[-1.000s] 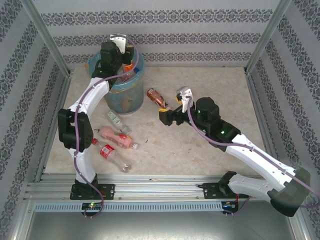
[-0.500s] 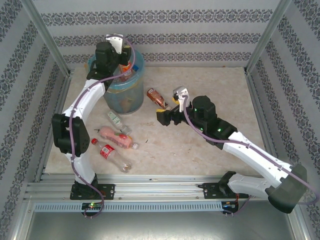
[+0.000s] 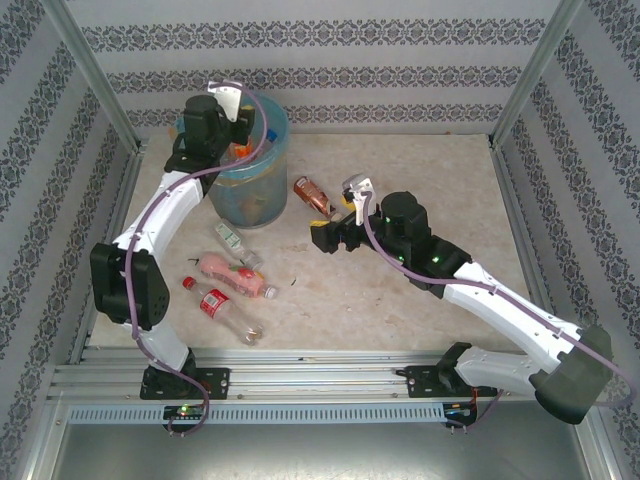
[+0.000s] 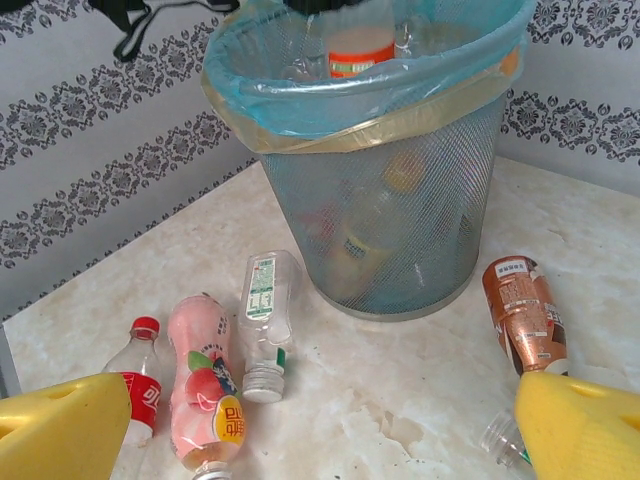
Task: Put the plastic bottles in the bin
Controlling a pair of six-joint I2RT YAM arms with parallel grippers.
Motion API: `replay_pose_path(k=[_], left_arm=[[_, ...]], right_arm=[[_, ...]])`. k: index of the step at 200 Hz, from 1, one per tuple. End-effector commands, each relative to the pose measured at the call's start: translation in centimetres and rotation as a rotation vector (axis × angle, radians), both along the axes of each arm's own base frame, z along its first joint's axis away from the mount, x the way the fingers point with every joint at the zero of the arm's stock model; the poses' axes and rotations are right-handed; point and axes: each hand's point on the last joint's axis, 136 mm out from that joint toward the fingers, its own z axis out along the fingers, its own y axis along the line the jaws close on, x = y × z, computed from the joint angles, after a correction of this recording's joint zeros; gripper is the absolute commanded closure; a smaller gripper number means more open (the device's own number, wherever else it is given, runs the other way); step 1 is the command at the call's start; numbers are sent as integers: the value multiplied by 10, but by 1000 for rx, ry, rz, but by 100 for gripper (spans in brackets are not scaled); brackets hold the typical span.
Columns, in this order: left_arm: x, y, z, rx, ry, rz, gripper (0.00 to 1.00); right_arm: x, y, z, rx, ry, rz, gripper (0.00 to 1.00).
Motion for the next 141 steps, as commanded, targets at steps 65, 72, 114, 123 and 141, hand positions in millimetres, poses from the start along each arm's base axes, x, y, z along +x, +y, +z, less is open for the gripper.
replay_pose_path(k=[65,72,114,123,141], left_arm=[[10,18,-108,105,299,53,100],[12,20,-111,108,320,55,100],[24,18,-116,169,441,23,100],[25,15,-123,179,482,4,100],[25,9,-138,201,547,-22,100]], right_arm=[[2,15,12,19,-1,39,2],[2,16,11,17,2,39,2],[4,17,8,8,4,37,2],[5,17,8,8,3,36,2],[6,18,5,4,10,35,2]])
